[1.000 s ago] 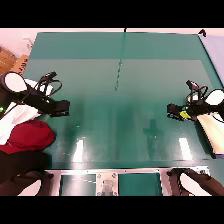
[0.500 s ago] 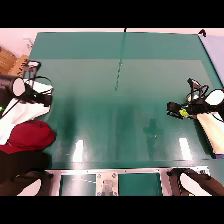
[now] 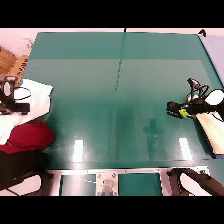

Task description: Fold the shirts.

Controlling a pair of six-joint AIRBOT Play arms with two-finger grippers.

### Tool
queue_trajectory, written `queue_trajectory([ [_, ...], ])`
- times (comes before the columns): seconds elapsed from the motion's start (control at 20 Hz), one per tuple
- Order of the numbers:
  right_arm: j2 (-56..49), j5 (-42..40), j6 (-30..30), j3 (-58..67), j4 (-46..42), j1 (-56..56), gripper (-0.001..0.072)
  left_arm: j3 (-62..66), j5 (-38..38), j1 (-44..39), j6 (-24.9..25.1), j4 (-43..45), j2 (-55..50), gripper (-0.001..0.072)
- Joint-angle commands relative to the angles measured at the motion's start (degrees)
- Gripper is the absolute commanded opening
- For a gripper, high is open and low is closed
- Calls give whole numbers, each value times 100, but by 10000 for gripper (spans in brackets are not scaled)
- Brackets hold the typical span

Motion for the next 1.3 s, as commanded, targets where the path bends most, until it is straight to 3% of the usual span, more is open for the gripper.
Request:
queue_trajectory([
  [0.0,-4,2,2,-2,2,7,15,9,144,232,57,-326,-348,26],
  [0.2,-4,0,2,0,2,7,15,516,-136,232,557,-951,-280,23],
  [0.35,0,2,0,11,4,7,15,1250,-343,94,927,-2144,52,21],
  [0.45,0,2,0,127,2,7,15,1641,-348,-404,927,-2393,420,21],
  [0.7,0,7,0,719,2,4,15,2769,-328,-2573,850,-3252,850,22],
  [0.95,0,17,0,1176,2,4,15,2988,426,-4503,647,-3915,699,23],
  [1.25,0,321,-4,1233,0,4,15,2970,-55,-5010,358,-3928,-328,27],
])
